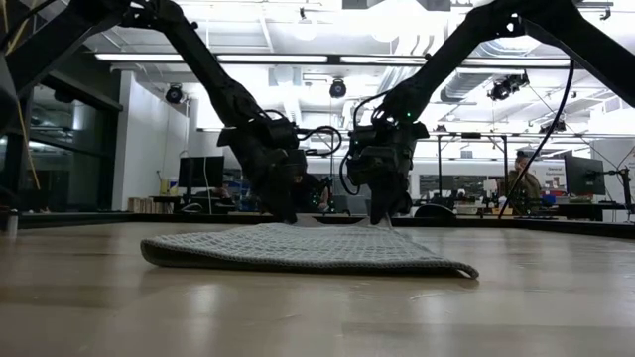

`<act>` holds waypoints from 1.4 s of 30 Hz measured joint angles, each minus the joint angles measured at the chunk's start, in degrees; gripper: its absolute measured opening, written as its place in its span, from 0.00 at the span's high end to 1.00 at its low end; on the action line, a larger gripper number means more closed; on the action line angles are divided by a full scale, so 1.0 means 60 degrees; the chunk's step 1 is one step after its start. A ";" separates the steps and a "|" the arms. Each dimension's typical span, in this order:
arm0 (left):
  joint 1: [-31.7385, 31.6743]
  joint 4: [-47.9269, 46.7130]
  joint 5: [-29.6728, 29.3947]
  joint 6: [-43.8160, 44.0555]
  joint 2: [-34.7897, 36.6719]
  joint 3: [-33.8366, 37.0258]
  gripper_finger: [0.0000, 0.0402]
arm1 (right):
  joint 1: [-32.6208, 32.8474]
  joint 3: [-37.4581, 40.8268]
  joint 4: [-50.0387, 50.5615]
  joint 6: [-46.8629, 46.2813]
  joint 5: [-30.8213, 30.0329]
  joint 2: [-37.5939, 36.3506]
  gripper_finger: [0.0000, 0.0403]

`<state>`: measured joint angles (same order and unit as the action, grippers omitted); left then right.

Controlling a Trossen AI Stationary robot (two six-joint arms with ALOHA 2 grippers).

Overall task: Fold microfiber towels
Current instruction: Fold the gray towel

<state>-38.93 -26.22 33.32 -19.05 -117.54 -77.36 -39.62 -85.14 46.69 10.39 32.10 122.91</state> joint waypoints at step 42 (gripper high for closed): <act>-0.0005 -0.0069 -0.0339 -0.0024 0.0000 0.0000 0.99 | 0.0007 0.0000 0.0132 0.0050 0.0097 0.0000 0.98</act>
<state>-38.96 -26.63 31.29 -19.19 -117.54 -77.36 -39.57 -85.14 47.48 10.68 32.68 122.91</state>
